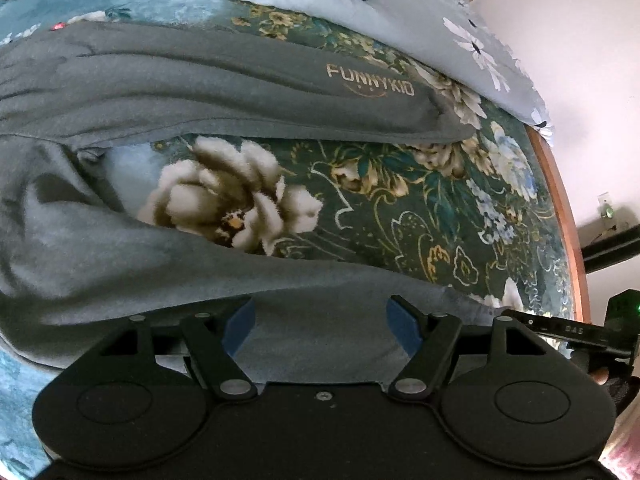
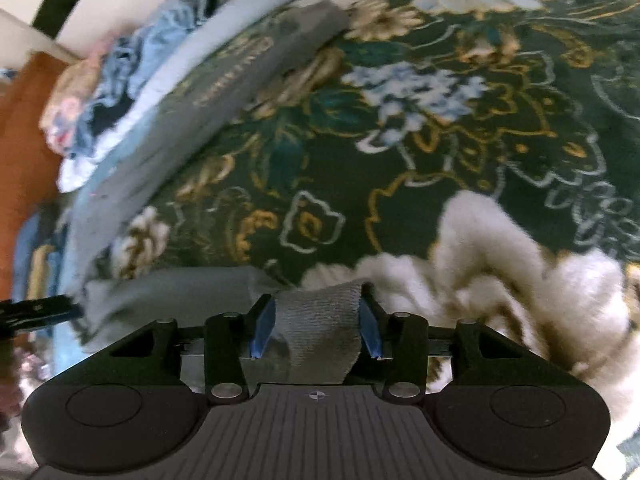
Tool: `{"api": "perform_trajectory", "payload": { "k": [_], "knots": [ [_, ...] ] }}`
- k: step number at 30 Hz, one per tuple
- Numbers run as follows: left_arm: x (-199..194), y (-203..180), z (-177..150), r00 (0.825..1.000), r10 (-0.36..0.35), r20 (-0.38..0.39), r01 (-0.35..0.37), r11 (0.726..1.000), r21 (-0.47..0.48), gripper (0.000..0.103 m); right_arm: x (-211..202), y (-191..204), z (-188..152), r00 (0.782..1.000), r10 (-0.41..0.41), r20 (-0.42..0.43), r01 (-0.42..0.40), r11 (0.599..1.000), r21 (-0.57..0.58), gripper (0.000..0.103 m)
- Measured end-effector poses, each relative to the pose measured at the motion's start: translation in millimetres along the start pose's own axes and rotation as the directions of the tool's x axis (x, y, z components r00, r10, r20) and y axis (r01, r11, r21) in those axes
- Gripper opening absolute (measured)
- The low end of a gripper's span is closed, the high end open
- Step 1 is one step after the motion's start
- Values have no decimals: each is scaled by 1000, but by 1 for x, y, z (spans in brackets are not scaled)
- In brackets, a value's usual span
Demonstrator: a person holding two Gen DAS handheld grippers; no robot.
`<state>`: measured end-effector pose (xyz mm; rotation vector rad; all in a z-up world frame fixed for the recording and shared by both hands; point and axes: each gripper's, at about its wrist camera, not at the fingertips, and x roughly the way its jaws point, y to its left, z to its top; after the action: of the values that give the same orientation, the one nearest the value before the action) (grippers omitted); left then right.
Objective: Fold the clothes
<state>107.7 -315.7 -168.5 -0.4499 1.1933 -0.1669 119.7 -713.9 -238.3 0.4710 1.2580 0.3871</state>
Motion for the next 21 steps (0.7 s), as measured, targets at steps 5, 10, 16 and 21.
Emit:
{"api": "perform_trajectory", "payload": {
  "k": [5, 10, 16, 21],
  "knots": [
    [8, -6, 0, 1000, -2, -20, 2, 1000, 2, 71, 12, -15, 9, 995, 75, -64, -72, 996, 57, 43],
    [13, -8, 1, 1000, 2, -30, -2, 1000, -6, 71, 24, -50, 17, 980, 191, -59, -167, 944, 283, 43],
    [17, -7, 0, 999, 4, -45, -5, 1000, -22, 71, 33, -73, 19, 966, 257, -35, -211, 856, 471, 34],
    [20, -9, 0, 999, -2, -50, 0, 1000, -29, 72, 24, -58, 18, 987, 155, -44, -124, 903, 411, 7]
  ]
}}
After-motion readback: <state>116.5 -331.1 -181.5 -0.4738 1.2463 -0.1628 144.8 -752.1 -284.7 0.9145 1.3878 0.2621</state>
